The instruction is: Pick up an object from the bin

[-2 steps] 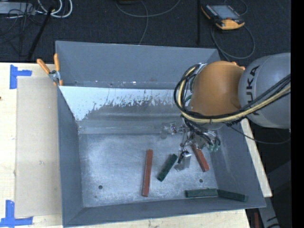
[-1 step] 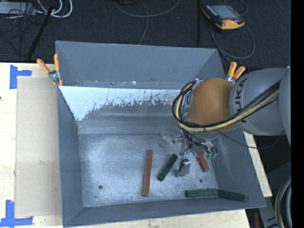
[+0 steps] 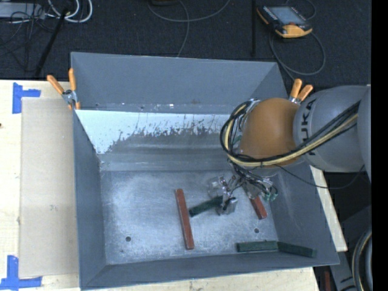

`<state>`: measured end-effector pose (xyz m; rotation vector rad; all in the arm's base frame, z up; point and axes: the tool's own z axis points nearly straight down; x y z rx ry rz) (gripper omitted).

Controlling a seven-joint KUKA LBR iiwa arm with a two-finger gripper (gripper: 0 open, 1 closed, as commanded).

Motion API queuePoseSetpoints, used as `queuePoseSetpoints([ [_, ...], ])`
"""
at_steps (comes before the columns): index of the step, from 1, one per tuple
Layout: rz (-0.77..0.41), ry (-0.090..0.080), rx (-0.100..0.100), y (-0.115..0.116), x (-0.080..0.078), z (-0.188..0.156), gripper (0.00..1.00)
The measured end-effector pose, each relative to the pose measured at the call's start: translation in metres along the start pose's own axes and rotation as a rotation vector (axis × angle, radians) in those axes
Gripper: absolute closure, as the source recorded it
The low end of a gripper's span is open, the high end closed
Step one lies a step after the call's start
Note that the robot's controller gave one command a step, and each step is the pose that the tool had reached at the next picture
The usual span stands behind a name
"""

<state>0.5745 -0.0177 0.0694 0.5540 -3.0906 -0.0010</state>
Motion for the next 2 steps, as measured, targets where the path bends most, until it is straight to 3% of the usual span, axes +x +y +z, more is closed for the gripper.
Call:
queuePoseSetpoints([
  [1,-0.283,-0.008,0.003,0.034,0.005,-0.109,1.0],
  [2,-0.272,-0.008,0.004,0.036,0.003,-0.155,1.0],
])
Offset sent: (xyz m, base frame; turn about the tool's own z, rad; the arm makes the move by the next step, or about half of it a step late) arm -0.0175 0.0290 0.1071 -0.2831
